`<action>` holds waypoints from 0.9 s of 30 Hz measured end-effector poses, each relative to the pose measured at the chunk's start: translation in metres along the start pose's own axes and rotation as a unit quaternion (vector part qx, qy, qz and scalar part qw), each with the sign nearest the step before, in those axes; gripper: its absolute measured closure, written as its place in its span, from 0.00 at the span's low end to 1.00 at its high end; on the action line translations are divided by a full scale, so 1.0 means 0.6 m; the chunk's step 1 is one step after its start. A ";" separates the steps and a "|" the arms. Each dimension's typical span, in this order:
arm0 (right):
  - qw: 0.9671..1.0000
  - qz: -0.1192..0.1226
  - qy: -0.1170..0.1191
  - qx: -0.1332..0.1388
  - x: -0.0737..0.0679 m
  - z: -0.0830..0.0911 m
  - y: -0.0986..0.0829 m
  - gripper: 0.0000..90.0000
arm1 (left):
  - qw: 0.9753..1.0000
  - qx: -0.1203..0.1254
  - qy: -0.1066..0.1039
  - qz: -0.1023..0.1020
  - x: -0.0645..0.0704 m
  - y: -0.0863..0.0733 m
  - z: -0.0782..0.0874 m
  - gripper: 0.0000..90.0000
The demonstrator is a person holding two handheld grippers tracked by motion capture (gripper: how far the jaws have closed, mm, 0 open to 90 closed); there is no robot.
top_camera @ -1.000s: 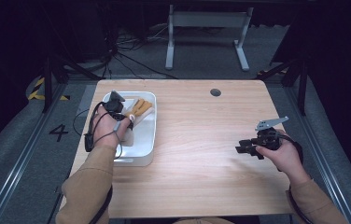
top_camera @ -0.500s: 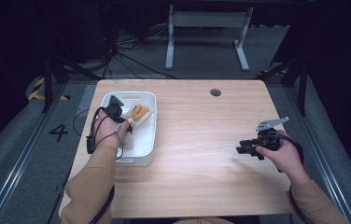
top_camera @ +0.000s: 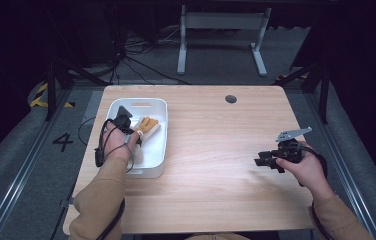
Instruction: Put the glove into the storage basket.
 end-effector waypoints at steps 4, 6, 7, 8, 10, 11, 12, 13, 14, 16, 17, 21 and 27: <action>1.000 0.000 0.000 0.002 -0.001 0.001 0.000 0.65 | 1.000 -0.006 0.003 0.001 0.002 0.000 -0.006 0.77; 1.000 0.000 0.000 0.002 0.000 0.001 0.000 0.65 | 1.000 -0.009 0.004 0.000 0.003 0.001 -0.010 0.77; 1.000 0.000 0.000 0.002 0.000 0.001 0.000 0.65 | 1.000 -0.010 0.003 -0.003 0.003 0.001 -0.012 0.77; 1.000 0.000 0.000 0.002 0.000 0.001 0.000 0.65 | 1.000 -0.010 0.005 -0.003 0.004 0.001 -0.014 0.76; 1.000 -0.001 0.000 0.003 0.000 0.001 0.000 0.65 | 1.000 -0.015 0.003 -0.003 0.004 0.001 -0.017 0.76; 1.000 0.000 0.000 0.003 0.000 0.001 0.000 0.65 | 1.000 -0.016 0.001 -0.002 0.004 0.002 -0.018 0.76; 1.000 -0.001 0.000 0.003 0.000 0.001 0.000 0.65 | 1.000 -0.017 0.001 -0.002 0.004 0.002 -0.019 0.76; 1.000 -0.001 0.000 0.003 0.001 0.001 0.000 0.65 | 1.000 -0.018 0.000 -0.003 0.004 0.002 -0.019 0.76; 1.000 -0.001 0.000 0.003 0.001 0.001 0.000 0.65 | 1.000 -0.018 0.001 -0.002 0.004 0.002 -0.020 0.76; 1.000 -0.001 0.000 0.004 0.001 0.001 0.000 0.65 | 1.000 -0.020 0.000 -0.003 0.004 0.002 -0.022 0.75; 1.000 -0.002 -0.001 0.005 0.001 0.001 0.000 0.65 | 1.000 -0.022 -0.001 -0.004 0.004 0.002 -0.022 0.74; 1.000 -0.002 0.000 0.006 0.001 0.002 0.000 0.64 | 1.000 -0.023 -0.012 0.002 0.006 0.003 -0.022 0.68; 1.000 0.000 -0.002 0.007 0.001 0.000 0.000 0.62 | 1.000 -0.015 -0.004 -0.026 0.011 0.004 -0.022 0.38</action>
Point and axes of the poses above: each handheld gripper's, and its own axes: z roughly backward along the jaws, y roughly out of its top, x roughly to its right, the point moved 1 cm from there along -z, roughly forward along the jaws, and after that the axes turned 5 degrees about z, right-handed, at the moved point
